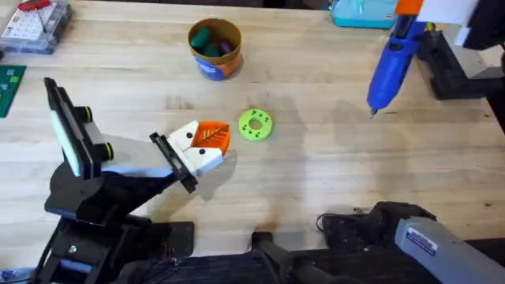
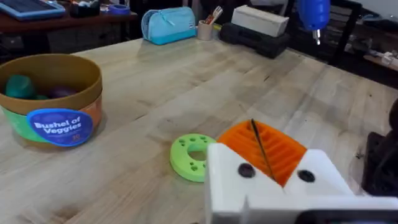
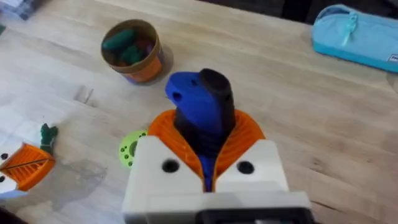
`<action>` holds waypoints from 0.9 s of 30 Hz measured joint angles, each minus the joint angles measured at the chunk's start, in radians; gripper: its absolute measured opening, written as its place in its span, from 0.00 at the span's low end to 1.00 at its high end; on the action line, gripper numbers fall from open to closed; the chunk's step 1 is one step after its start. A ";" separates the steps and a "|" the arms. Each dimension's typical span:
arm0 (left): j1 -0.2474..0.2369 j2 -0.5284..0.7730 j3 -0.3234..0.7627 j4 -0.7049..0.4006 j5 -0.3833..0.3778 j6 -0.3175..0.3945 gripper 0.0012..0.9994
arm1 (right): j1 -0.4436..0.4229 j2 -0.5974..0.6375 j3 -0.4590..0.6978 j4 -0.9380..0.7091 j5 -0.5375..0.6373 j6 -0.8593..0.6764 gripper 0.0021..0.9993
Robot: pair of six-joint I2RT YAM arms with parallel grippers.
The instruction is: Pick up the gripper from the table and insert it into the empty holder that is missing its gripper. Then pick up a screw, insert it into the mounting hole, and use the screwdriver to tighten it. Finally, clean up the table by picking up the vegetable and placing it into the bucket.
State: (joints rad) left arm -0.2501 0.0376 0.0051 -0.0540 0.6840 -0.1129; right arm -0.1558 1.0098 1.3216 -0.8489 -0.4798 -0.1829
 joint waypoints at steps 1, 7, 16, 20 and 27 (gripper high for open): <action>0.000 0.000 0.000 0.000 0.000 0.000 0.01 | 0.000 -0.017 0.000 0.007 0.000 0.000 0.03; 0.000 0.000 0.000 0.000 0.000 0.000 0.01 | 0.002 -0.193 -0.075 0.117 -0.019 0.029 0.03; 0.000 0.000 0.000 0.000 0.000 0.000 0.01 | 0.209 -0.337 -0.551 0.852 -0.072 0.319 0.04; 0.000 0.000 0.000 0.000 0.000 0.000 0.01 | 0.350 -0.294 -0.611 1.014 -0.050 0.414 0.04; 0.000 0.000 0.000 0.000 0.000 0.000 0.01 | 0.619 -0.154 -0.616 1.283 -0.011 0.467 0.03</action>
State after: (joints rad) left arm -0.2501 0.0376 0.0051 -0.0542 0.6842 -0.1129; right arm 0.4630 0.8557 0.7053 0.4343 -0.4909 0.2844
